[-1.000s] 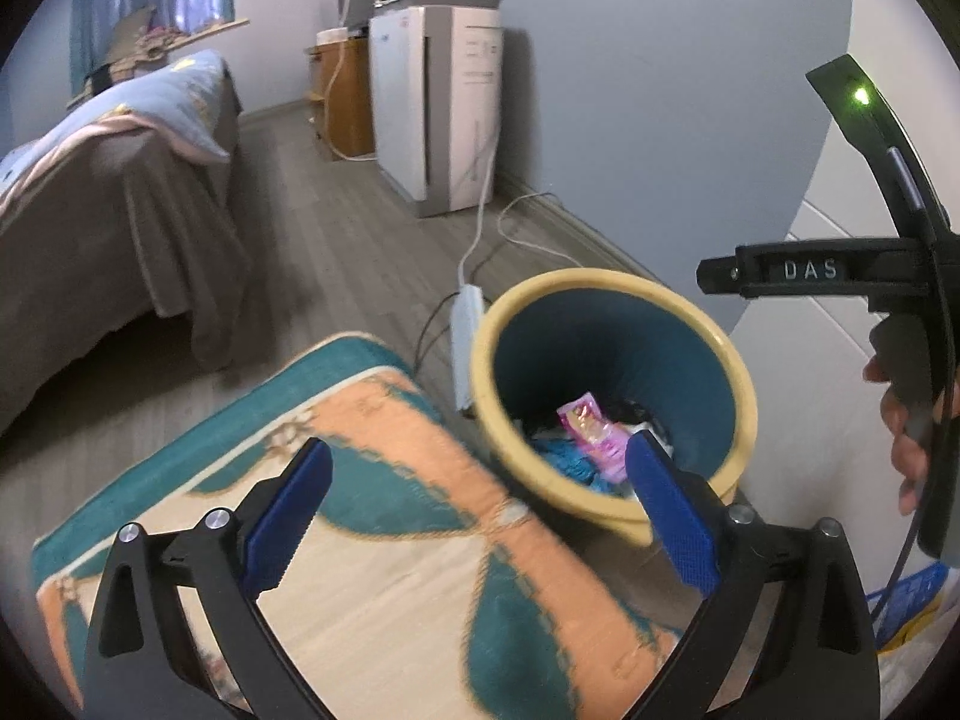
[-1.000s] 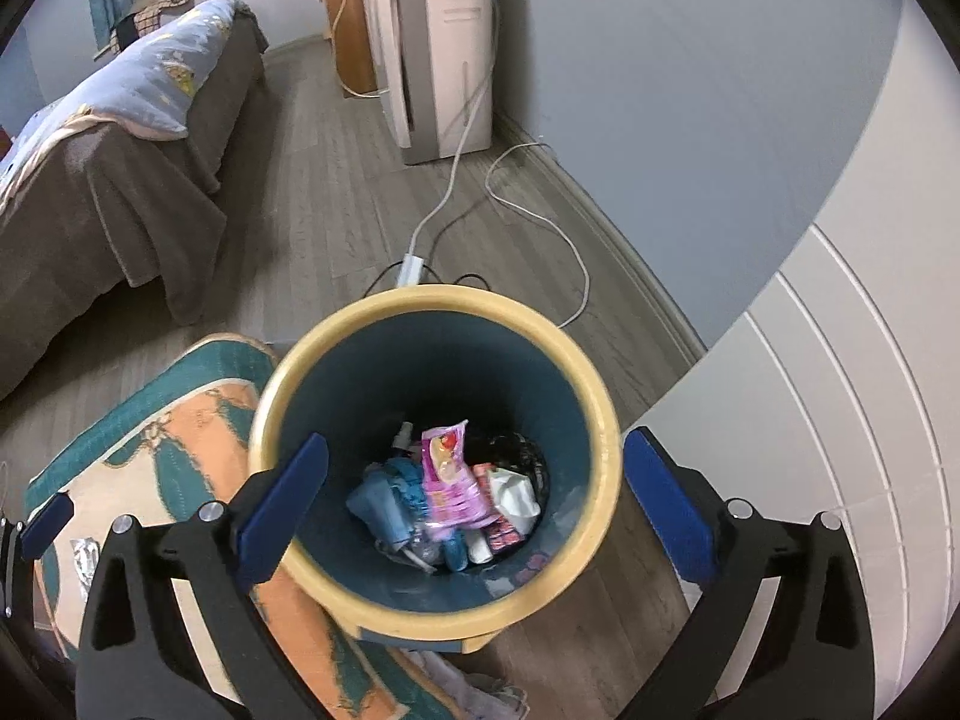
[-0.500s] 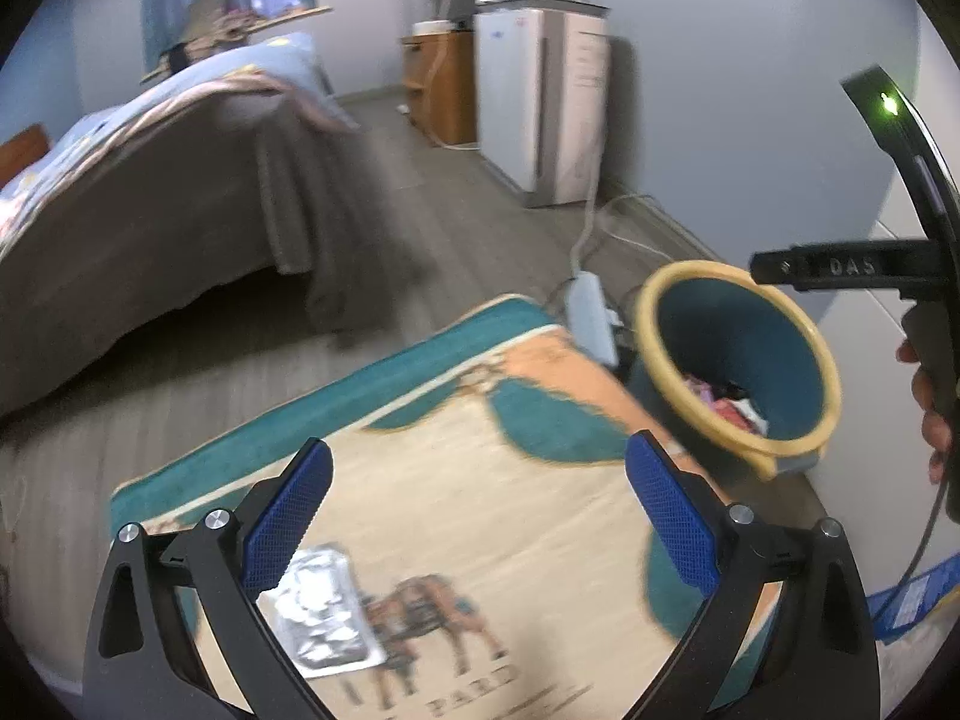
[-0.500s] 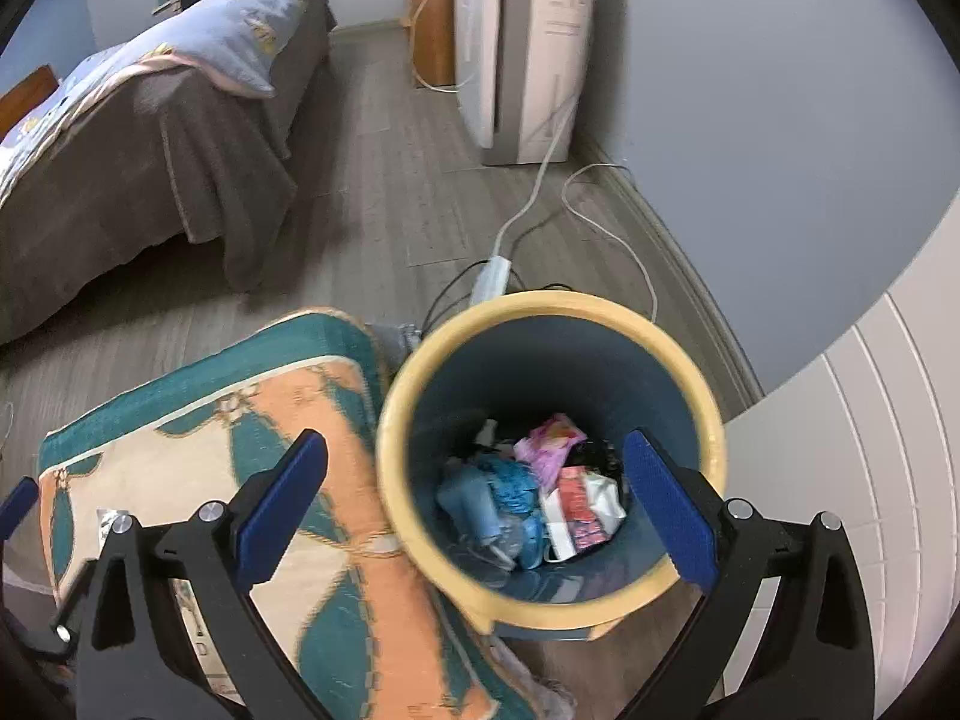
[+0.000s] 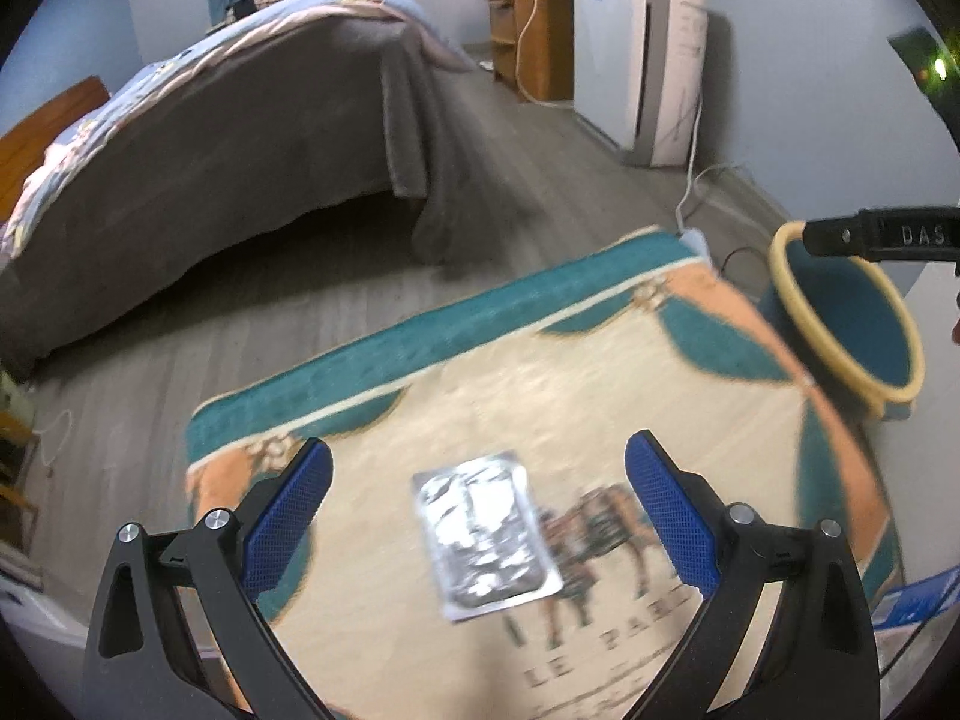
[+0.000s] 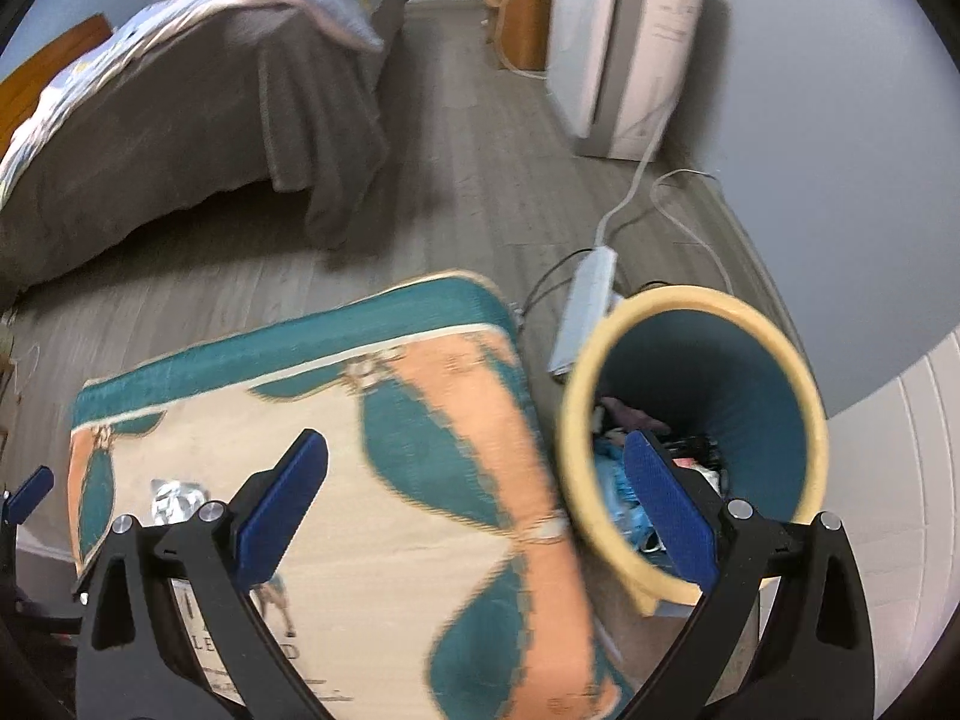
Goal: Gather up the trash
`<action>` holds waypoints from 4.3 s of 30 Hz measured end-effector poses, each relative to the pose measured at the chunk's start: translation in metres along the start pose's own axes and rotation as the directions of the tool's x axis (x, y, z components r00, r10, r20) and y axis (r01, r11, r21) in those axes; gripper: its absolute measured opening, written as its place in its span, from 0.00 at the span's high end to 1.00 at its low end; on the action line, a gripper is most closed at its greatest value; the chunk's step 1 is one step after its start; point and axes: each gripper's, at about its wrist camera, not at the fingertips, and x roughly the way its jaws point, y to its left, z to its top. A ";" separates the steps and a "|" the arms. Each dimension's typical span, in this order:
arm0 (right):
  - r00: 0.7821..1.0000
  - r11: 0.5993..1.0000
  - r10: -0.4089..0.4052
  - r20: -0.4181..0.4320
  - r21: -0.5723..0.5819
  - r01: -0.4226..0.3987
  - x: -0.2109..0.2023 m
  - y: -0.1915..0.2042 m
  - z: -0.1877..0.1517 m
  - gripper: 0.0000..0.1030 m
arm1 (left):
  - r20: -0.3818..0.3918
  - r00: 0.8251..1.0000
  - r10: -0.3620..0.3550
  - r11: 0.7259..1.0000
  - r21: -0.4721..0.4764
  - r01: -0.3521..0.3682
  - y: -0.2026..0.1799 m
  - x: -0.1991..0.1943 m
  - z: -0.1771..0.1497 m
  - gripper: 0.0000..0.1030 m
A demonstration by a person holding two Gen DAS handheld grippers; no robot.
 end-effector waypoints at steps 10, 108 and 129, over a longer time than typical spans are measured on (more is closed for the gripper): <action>0.999 0.998 0.024 -0.044 -0.056 -0.027 0.023 0.049 -0.003 0.06 | -0.166 0.986 -0.035 0.995 -0.101 0.019 0.024 0.042 -0.040 0.06; 0.983 0.940 -0.149 0.110 0.325 0.107 -0.091 -0.215 -0.076 0.06 | 0.179 0.938 -0.298 0.940 0.227 0.255 -0.210 -0.081 0.061 0.05; 0.972 0.948 -0.206 0.114 0.269 0.170 -0.100 -0.177 -0.109 0.06 | 0.173 0.951 -0.257 0.961 0.154 0.232 -0.178 -0.081 0.052 0.05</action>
